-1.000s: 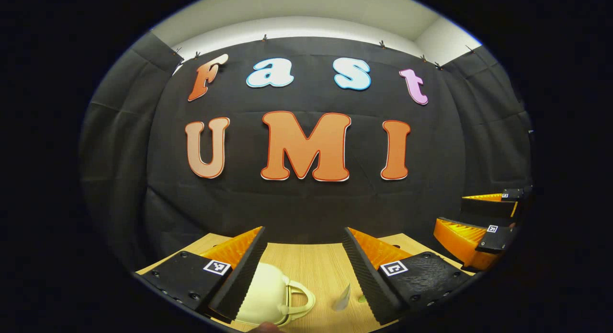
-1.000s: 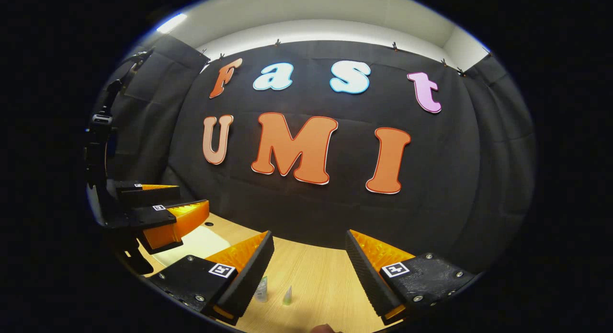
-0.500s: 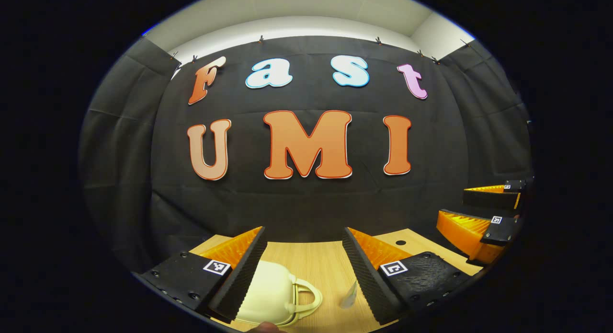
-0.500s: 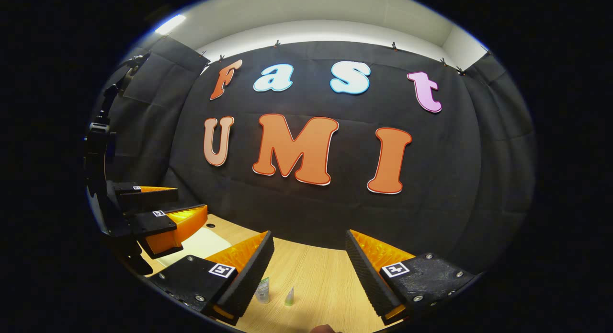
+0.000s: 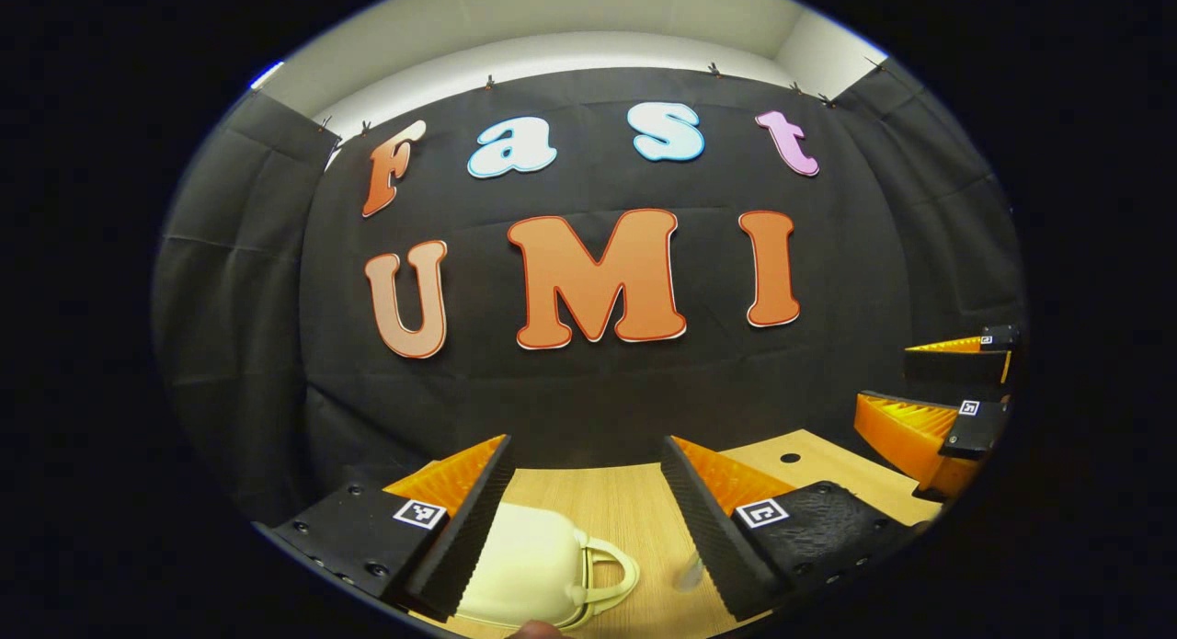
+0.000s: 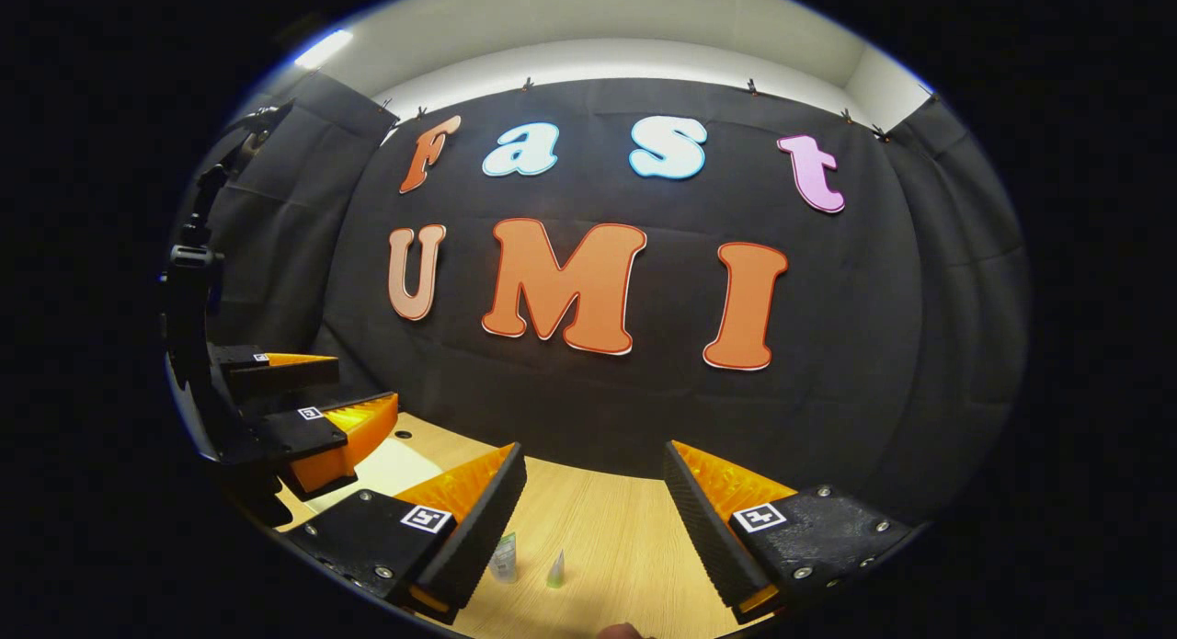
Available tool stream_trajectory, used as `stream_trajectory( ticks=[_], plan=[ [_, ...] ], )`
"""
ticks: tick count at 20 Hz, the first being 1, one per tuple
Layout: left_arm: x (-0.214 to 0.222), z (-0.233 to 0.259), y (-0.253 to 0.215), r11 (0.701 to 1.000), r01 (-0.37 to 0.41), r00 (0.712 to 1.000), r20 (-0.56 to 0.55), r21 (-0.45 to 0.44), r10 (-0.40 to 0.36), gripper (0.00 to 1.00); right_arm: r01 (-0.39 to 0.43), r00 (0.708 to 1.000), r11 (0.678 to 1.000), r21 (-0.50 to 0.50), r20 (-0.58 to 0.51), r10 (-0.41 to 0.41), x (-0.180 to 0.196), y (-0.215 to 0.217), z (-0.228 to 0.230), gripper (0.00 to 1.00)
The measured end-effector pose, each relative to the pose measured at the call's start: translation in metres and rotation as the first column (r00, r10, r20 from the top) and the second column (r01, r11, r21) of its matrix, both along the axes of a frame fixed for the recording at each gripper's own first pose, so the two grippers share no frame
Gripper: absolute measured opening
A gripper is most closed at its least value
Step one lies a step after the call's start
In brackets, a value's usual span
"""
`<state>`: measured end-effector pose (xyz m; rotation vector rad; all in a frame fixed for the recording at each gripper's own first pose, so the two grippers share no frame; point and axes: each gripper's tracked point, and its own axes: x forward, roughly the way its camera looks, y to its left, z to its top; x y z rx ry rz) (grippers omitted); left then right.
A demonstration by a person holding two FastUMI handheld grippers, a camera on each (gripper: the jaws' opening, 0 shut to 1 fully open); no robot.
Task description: First open the suitcase, pack the skin care products into it, and then close the suitcase.
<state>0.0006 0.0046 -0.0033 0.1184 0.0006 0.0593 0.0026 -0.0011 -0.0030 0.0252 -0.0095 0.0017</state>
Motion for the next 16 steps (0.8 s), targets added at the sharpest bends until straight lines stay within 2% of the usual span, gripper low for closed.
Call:
stream_trajectory(
  ticks=[5, 9, 12, 16],
  plan=[
    [0.006, -0.016, -0.007, 0.998, 0.024, 0.999, -0.039, 0.058, -0.021, 0.99, 0.025, 1.0, 1.0, -0.015, 0.006, -0.024, 0.003, -0.012, 0.0, 0.95],
    [0.008, -0.053, -0.013, 0.984, 0.054, 0.99, -0.137, 0.169, -0.031, 0.98, 0.062, 0.998, 0.998, -0.02, 0.006, -0.061, 0.003, -0.031, -0.001, 0.95],
    [0.009, -0.09, -0.021, 0.958, 0.108, 0.973, -0.225, 0.267, -0.047, 0.98, 0.09, 0.996, 0.995, -0.029, 0.006, -0.09, 0.001, -0.047, -0.003, 0.95],
    [0.008, -0.14, -0.034, 0.895, 0.197, 0.945, -0.322, 0.401, -0.064, 0.97, 0.123, 0.992, 0.992, -0.036, 0.003, -0.123, -0.002, -0.066, -0.004, 0.95]
  ],
)
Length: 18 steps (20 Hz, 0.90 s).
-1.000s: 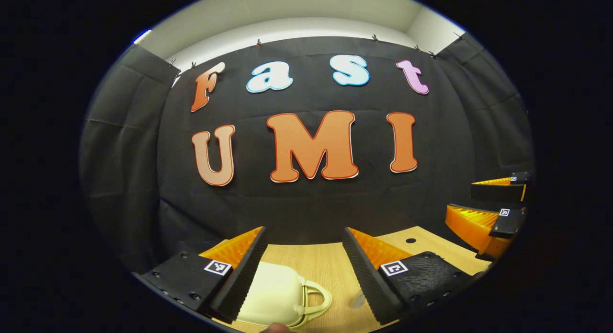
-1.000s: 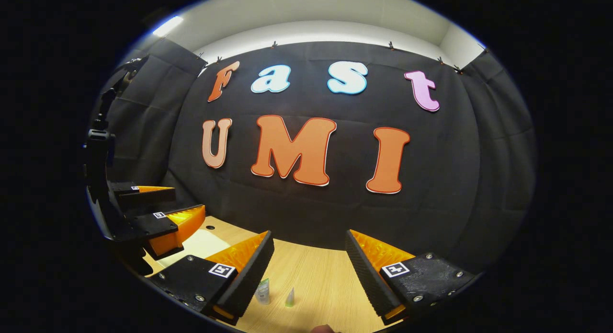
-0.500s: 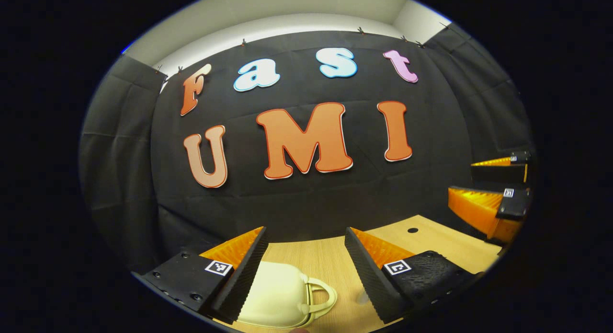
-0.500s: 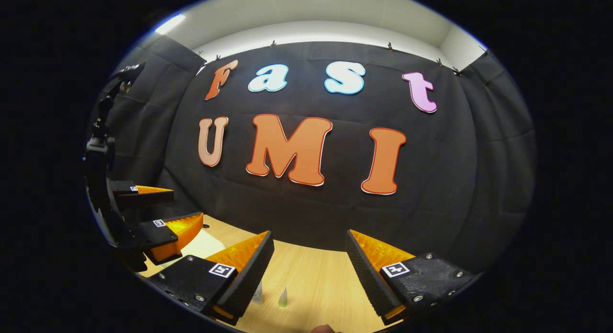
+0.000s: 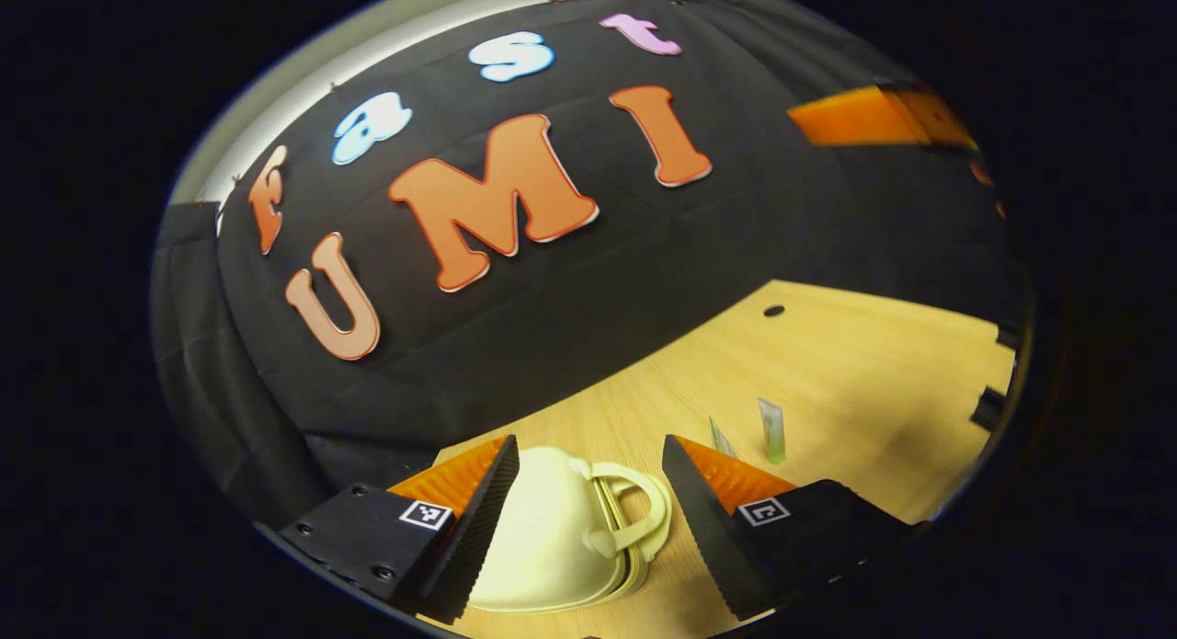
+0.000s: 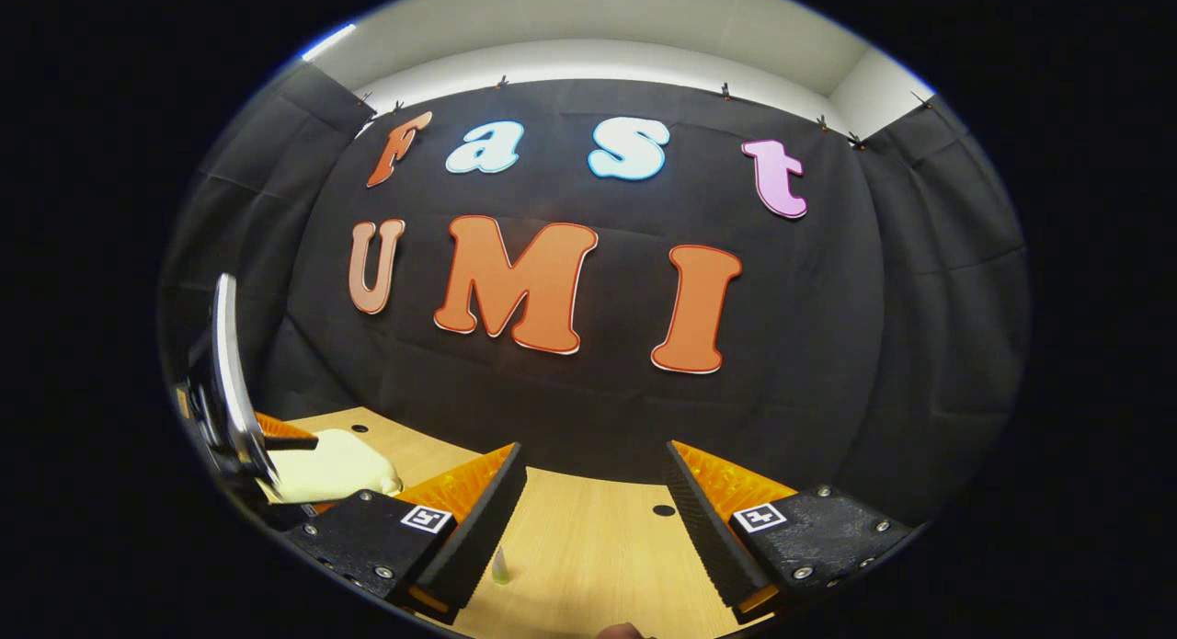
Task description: First open the suitcase, pack the skin care products into it, and then close the suitcase.
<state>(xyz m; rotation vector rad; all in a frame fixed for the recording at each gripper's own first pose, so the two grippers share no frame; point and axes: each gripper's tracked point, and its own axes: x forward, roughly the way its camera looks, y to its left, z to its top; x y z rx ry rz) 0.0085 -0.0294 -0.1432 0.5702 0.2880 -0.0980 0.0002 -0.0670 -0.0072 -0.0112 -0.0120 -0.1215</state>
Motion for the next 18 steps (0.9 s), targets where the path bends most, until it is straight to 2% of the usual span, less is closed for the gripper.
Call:
stream_trajectory(
  ticks=[2, 3, 6, 7, 10, 13, 14, 15, 18],
  plan=[
    [0.001, -0.023, -0.005, 0.997, 0.032, 0.999, -0.043, 0.076, -0.029, 0.97, 0.012, 1.0, 1.0, -0.005, -0.001, -0.012, -0.002, -0.007, 0.0, 0.95],
    [0.001, -0.035, -0.004, 0.993, 0.04, 0.997, -0.068, 0.108, -0.033, 0.94, 0.015, 1.0, 1.0, -0.006, -0.002, -0.015, -0.003, -0.011, 0.0, 0.95],
    [0.007, -0.066, -0.001, 0.976, 0.056, 0.99, -0.14, 0.209, -0.027, 0.94, 0.027, 1.0, 1.0, -0.015, -0.006, -0.027, -0.007, -0.019, -0.003, 0.95],
    [0.01, -0.074, 0.002, 0.97, 0.06, 0.987, -0.156, 0.234, -0.023, 0.9, 0.031, 1.0, 0.999, -0.018, -0.005, -0.031, -0.008, -0.022, -0.003, 0.95],
    [0.014, -0.082, 0.004, 0.971, 0.055, 0.987, -0.157, 0.231, -0.018, 0.9, 0.041, 0.999, 0.999, -0.021, -0.013, -0.041, -0.011, -0.027, -0.008, 0.95],
    [0.014, -0.05, 0.003, 0.991, 0.002, 0.998, -0.06, 0.132, 0.005, 0.89, 0.044, 0.999, 0.999, -0.022, -0.02, -0.044, -0.014, -0.026, -0.012, 0.95],
    [0.014, -0.033, -0.002, 0.999, -0.006, 1.0, -0.011, 0.05, 0.007, 0.9, 0.045, 0.999, 0.999, -0.022, -0.024, -0.045, -0.014, -0.025, -0.014, 0.95],
    [0.013, -0.016, -0.005, 0.999, -0.022, 0.999, 0.032, -0.041, 0.023, 0.96, 0.04, 0.999, 0.999, -0.018, -0.029, -0.041, -0.014, -0.022, -0.015, 0.95],
    [0.018, 0.02, 0.0, 0.971, -0.068, 0.993, 0.077, -0.229, 0.087, 0.98, 0.023, 0.999, 1.0, -0.008, -0.04, -0.023, -0.009, -0.01, -0.018, 0.96]
  ],
)
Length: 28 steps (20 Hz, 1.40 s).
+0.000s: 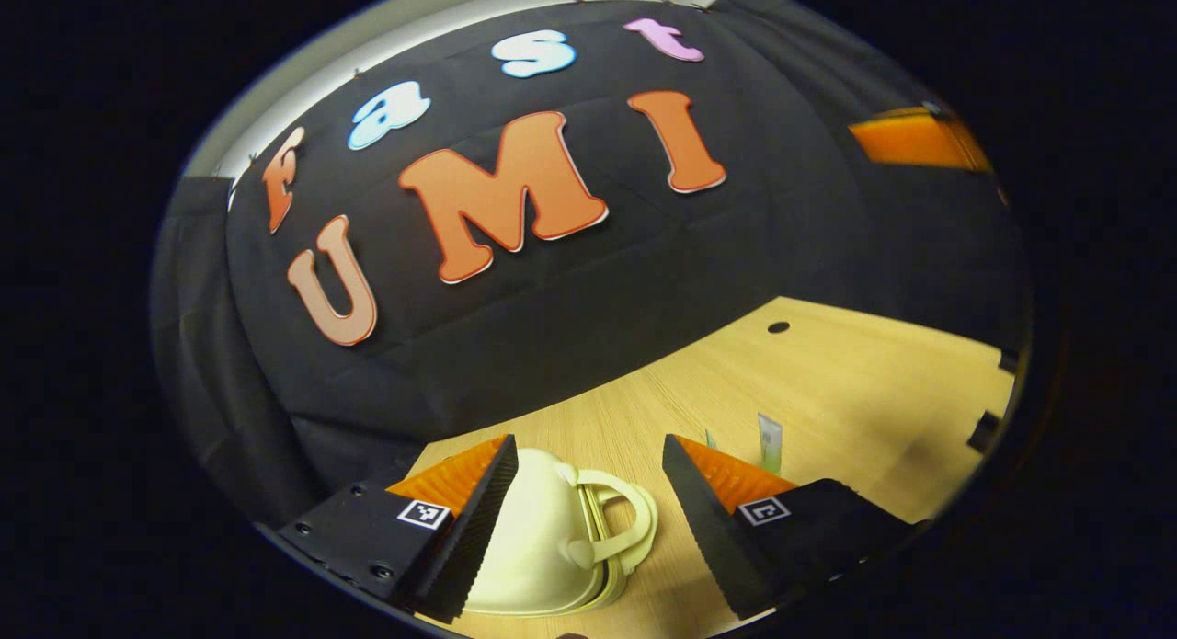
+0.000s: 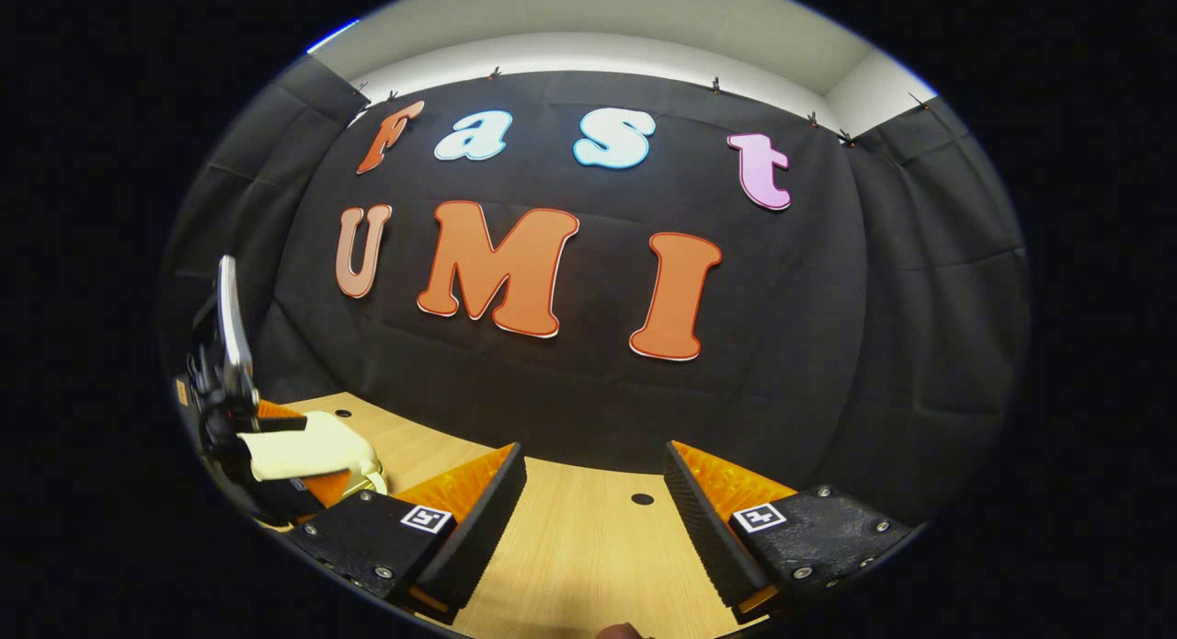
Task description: First open the suitcase, pack the skin care products into it, and then close the suitcase.
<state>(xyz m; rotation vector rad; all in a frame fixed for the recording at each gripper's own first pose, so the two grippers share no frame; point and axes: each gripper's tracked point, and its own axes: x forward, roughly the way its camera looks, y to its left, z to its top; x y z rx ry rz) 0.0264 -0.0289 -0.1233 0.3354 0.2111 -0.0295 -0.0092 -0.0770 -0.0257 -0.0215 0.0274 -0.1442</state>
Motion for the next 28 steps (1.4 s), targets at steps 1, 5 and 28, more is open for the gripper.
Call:
stream_trajectory(
  ticks=[1, 5, 28],
  plan=[
    [0.002, 0.009, 0.0, 0.998, -0.007, 1.0, 0.004, -0.066, 0.007, 0.98, -0.006, 1.0, 1.0, 0.004, -0.002, 0.006, 0.001, 0.004, 0.0, 0.96],
    [0.002, 0.045, 0.005, 0.984, -0.011, 0.998, 0.065, -0.178, 0.023, 0.98, -0.029, 1.0, 1.0, -0.001, 0.0, 0.029, 0.006, 0.022, 0.005, 0.95],
    [-0.001, 0.022, 0.005, 0.996, 0.069, 0.997, 0.03, 0.063, -0.071, 1.0, -0.014, 1.0, 1.0, -0.019, -0.011, 0.013, -0.005, 0.028, -0.001, 0.95]
  ],
)
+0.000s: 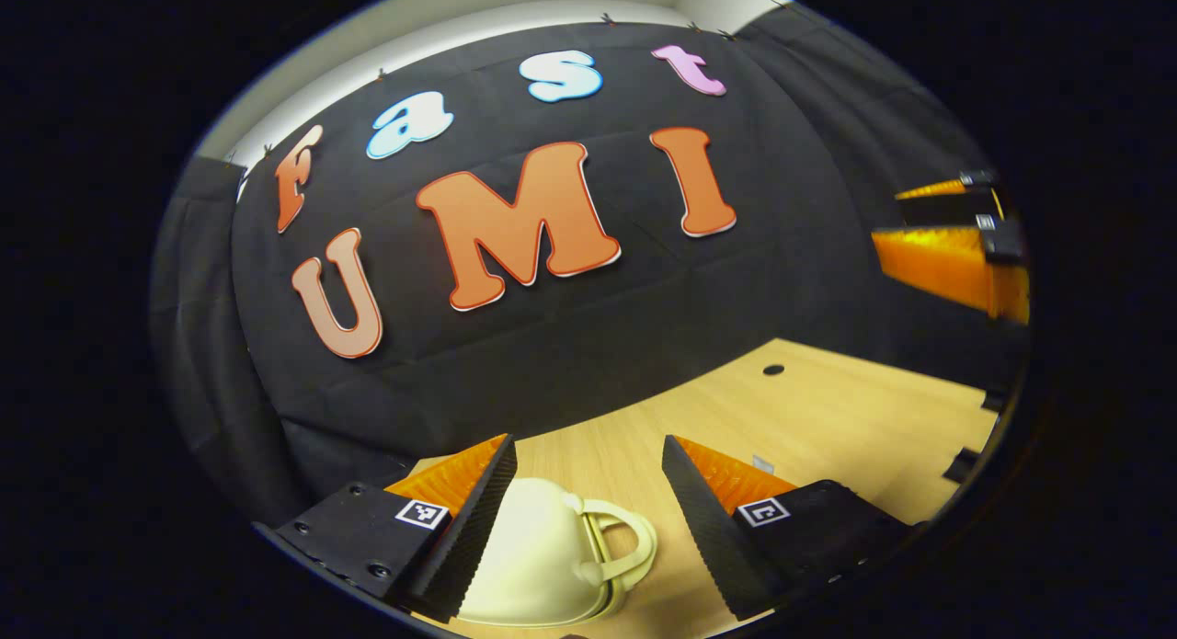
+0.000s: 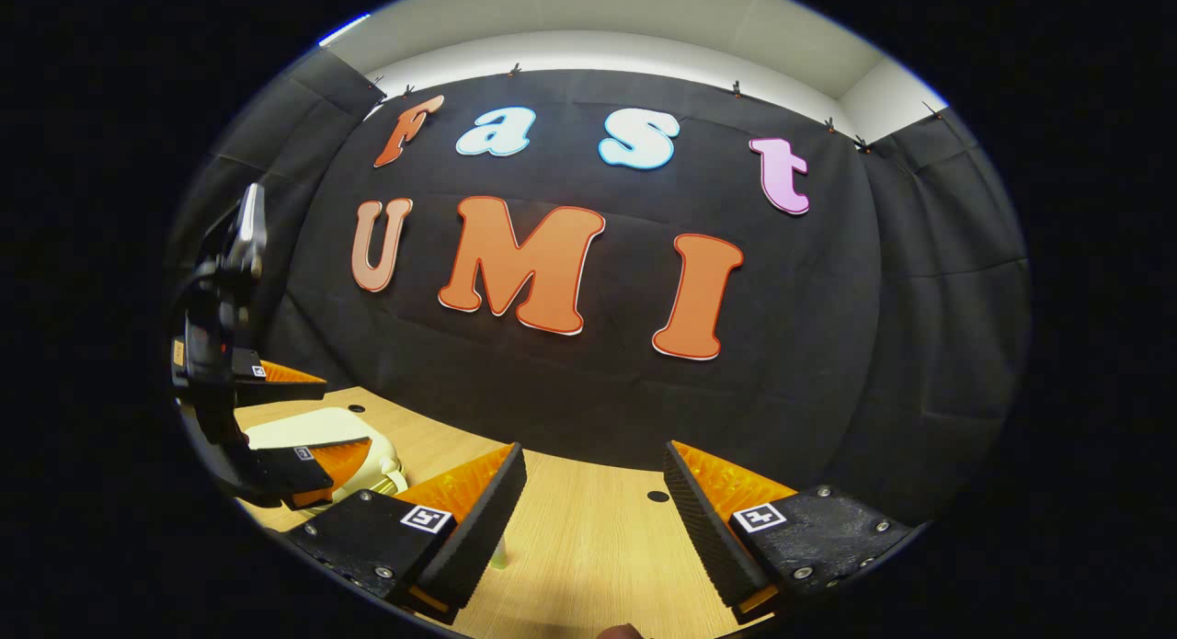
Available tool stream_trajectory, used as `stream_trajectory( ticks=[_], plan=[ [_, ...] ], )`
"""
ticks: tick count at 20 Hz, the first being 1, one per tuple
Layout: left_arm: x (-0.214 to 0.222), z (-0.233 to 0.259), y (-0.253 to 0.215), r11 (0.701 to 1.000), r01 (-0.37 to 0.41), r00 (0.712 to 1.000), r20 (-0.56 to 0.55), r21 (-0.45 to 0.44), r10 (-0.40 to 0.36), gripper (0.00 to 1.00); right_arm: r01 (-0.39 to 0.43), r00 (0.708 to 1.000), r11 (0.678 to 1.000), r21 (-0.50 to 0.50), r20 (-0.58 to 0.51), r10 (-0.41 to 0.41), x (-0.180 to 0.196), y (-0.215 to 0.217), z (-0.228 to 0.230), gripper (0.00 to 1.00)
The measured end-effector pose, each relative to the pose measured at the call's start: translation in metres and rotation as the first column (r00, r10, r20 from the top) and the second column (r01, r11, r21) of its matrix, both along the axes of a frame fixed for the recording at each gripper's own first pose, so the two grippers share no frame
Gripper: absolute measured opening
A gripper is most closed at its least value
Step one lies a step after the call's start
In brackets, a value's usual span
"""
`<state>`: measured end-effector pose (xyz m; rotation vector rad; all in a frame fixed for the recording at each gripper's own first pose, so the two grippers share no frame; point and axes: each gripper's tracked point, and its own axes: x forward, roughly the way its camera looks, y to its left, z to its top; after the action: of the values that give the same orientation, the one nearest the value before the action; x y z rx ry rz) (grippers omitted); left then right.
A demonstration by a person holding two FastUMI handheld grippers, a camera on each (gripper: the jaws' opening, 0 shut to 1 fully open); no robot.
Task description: First open the suitcase, pack the skin care products into it, and then close the suitcase.
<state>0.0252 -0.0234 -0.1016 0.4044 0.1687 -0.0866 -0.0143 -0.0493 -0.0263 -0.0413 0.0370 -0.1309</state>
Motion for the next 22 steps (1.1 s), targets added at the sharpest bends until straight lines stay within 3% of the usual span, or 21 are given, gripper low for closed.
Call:
stream_trajectory(
  ticks=[4, 9, 18, 22],
  plan=[
    [0.001, -0.031, 0.001, 0.988, 0.034, 0.998, -0.054, 0.153, -0.026, 0.98, 0.022, 1.0, 1.0, 0.001, -0.007, -0.022, 0.001, -0.013, -0.004, 0.95],
    [0.005, -0.071, 0.002, 0.946, 0.095, 0.989, -0.14, 0.31, -0.054, 0.98, 0.024, 1.0, 1.0, -0.009, -0.013, -0.024, 0.004, -0.02, -0.008, 0.95],
    [0.012, -0.132, 0.007, 0.865, 0.191, 0.956, -0.288, 0.465, -0.056, 0.98, 0.016, 0.999, 1.0, -0.007, -0.029, -0.016, 0.008, -0.028, -0.018, 0.95],
    [0.017, -0.161, 0.011, 0.808, 0.234, 0.937, -0.348, 0.541, -0.039, 0.97, 0.012, 0.999, 1.0, -0.006, -0.034, -0.012, 0.008, -0.033, -0.022, 0.95]
  ],
)
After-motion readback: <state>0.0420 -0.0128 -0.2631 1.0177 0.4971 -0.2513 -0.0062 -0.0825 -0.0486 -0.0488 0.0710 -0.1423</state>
